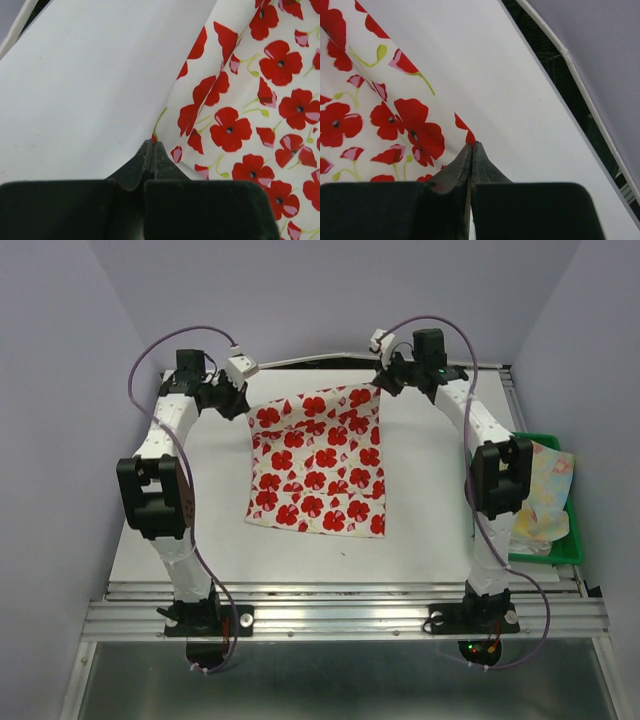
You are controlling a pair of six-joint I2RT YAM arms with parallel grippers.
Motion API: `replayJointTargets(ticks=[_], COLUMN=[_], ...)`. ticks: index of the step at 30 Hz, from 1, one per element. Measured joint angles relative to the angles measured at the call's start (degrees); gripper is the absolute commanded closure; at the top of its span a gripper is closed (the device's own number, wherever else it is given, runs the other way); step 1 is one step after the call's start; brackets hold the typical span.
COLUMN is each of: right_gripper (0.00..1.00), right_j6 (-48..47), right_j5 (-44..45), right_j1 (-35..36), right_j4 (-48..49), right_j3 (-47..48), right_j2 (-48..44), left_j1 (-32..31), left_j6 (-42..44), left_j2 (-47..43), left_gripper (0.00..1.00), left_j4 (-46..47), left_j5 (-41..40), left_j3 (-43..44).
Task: Fold and stack the skirts
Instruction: Fold the skirt
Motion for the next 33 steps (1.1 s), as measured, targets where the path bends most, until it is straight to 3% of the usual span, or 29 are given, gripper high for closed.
replayJointTargets(ticks=[7, 12, 16, 23, 33], right_gripper=[0.99, 0.99, 0.99, 0.99, 0.99], right_j6=[-3.5, -2.9, -1.0, 2.4, 3.0], right_j5=[-2.3, -2.0, -0.7, 2.7, 7.4], right_j1=[2.9, 6.6, 8.0, 7.5, 6.5], right_j4=[-4.0, -5.8, -5.7, -3.3, -2.8], right_j3=[-18.7, -32.6, -38.4, -34.6, -21.5], right_j2=[-11.1, -12.8, -11.8, -7.2, -1.9], left_j1=[-0.5, -0.9, -2.2, -3.2, -3.2], left_j6=[8.0, 11.6, 12.0, 8.7, 2.9], left_j2=[-6.8, -7.0, -6.9, -5.2, 1.0], left_gripper=[1.0, 1.0, 1.0, 1.0, 1.0], left_j4=[-0.4, -0.9, 0.6, 3.8, 4.1], left_j5=[-1.6, -4.8, -7.5, -8.2, -8.8], left_j3=[-18.4, -28.1, -32.9, -31.4, -18.6])
